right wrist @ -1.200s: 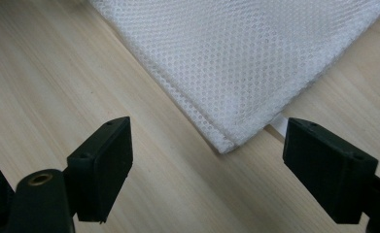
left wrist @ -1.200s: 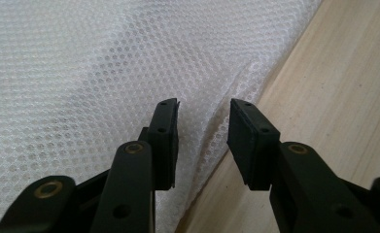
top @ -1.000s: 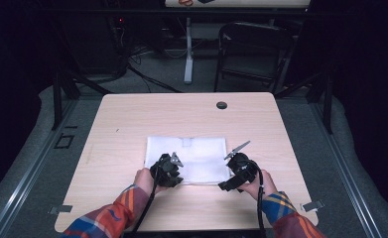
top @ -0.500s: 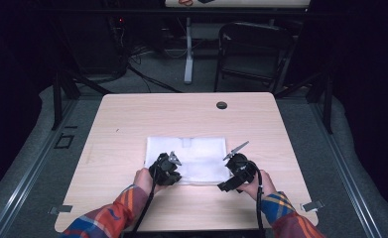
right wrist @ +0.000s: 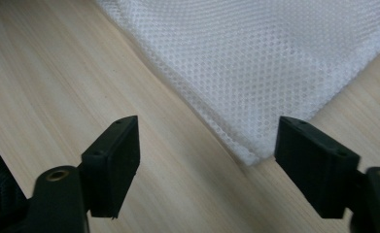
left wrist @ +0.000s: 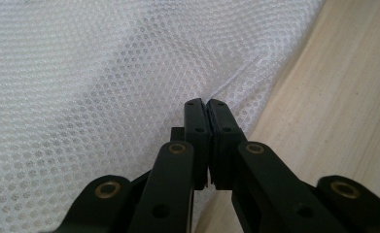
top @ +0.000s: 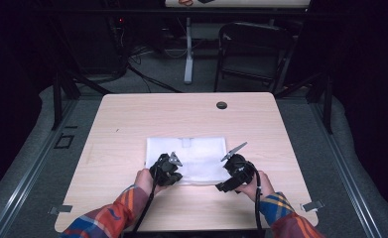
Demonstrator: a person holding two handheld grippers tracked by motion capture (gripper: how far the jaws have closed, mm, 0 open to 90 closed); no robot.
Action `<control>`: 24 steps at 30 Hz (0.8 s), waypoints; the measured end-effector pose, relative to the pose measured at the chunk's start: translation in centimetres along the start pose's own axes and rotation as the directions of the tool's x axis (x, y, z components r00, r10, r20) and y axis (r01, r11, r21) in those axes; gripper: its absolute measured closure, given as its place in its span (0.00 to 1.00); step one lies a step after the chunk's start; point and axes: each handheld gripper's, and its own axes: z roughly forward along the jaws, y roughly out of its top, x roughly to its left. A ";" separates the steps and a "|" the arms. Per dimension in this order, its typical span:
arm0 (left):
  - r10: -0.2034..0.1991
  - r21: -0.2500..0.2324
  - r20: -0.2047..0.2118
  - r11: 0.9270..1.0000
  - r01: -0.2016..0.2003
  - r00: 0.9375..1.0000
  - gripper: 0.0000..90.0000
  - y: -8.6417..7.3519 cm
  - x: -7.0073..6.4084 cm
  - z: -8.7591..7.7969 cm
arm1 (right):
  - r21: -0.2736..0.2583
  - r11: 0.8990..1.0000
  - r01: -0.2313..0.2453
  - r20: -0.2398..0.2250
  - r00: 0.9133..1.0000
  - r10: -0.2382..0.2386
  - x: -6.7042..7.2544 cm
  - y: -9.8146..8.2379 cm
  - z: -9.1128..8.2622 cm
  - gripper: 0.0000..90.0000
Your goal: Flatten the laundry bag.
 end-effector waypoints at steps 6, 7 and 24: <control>0.002 -0.014 -0.012 1.000 -0.002 1.000 0.98 0.2 0.0 -0.5 | -0.013 0.999 0.040 -0.006 0.999 -0.040 0.9 0.3 0.1 0.41; 0.001 -0.018 -0.012 1.000 -0.001 1.000 0.98 0.2 0.0 -0.7 | -0.016 0.999 0.050 -0.011 0.999 -0.050 1.1 0.3 0.1 0.43; -0.036 -0.089 -0.053 0.996 0.032 0.998 0.98 0.8 0.2 -2.6 | -0.096 0.984 0.151 0.072 0.987 -0.144 4.0 1.5 1.9 1.00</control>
